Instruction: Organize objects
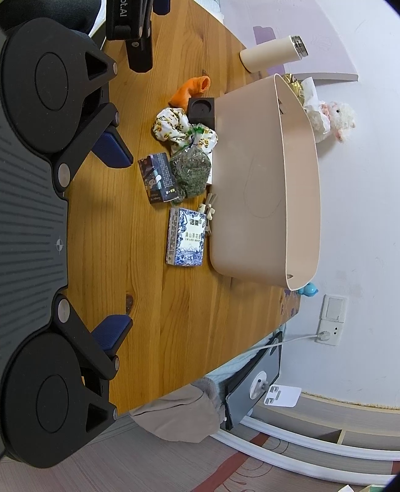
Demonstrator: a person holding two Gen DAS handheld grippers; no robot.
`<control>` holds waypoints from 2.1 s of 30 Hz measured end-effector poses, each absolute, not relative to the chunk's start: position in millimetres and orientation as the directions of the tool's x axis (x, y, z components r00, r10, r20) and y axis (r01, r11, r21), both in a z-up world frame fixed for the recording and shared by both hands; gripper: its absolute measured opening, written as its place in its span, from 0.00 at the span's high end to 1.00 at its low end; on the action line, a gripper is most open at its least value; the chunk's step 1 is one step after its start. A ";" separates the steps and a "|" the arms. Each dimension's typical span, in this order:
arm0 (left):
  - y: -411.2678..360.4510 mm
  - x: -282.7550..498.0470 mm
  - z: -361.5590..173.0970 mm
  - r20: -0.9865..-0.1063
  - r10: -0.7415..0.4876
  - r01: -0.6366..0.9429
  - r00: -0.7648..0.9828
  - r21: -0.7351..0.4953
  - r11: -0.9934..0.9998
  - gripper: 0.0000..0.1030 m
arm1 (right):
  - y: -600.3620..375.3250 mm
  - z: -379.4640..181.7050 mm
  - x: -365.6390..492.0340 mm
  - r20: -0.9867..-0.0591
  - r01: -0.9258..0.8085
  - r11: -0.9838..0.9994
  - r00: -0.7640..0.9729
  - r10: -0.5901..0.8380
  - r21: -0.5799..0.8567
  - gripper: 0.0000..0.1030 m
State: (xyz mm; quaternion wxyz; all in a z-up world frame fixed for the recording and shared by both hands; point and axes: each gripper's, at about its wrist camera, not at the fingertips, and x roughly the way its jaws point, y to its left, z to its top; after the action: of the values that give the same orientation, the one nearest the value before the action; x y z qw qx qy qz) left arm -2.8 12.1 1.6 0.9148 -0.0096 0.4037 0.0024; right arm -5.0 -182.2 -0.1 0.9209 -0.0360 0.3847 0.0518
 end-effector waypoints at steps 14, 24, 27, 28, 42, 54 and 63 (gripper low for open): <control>15.2 -1.8 0.6 -0.740 0.004 -0.019 0.673 -0.012 1.000 0.00 | -181.6 0.2 -4.6 -0.710 -0.127 0.992 0.700 0.072 -0.025 0.00; 16.8 1.8 -2.9 -0.741 -0.005 -0.009 0.672 -0.015 1.000 0.00 | -180.3 -2.7 -0.3 -0.714 -0.126 0.992 0.696 0.075 -0.018 0.00; 18.9 3.9 -2.7 -0.736 0.002 -0.013 0.677 -0.009 1.000 0.00 | -180.3 -4.9 2.2 -0.715 -0.127 0.992 0.694 0.082 -0.009 0.00; 19.7 4.8 -2.8 -0.735 0.006 -0.016 0.678 -0.007 1.000 0.00 | -179.7 -5.7 3.1 -0.716 -0.127 0.992 0.693 0.084 -0.007 0.00; 26.1 23.1 -13.6 -0.735 0.001 -0.008 0.678 -0.006 1.000 0.00 | -170.3 -19.3 17.9 -0.705 -0.143 0.989 0.699 0.122 0.029 0.02; 37.6 52.7 -22.6 -0.696 -0.018 0.032 0.718 0.008 0.999 0.00 | -161.6 -34.7 31.4 -0.697 -0.183 0.983 0.700 0.154 0.033 0.09; 46.9 83.1 -40.8 -0.704 -0.031 0.060 0.710 0.016 0.998 0.00 | -150.6 -39.7 45.3 -0.695 -0.245 0.969 0.690 0.200 0.035 0.16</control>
State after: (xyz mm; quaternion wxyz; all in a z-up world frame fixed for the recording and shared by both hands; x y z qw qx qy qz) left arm 83.1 46.9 -40.8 0.9245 0.0189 0.3800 -0.0245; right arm 45.3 -150.6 -39.7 0.9188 -0.0302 0.3744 0.1212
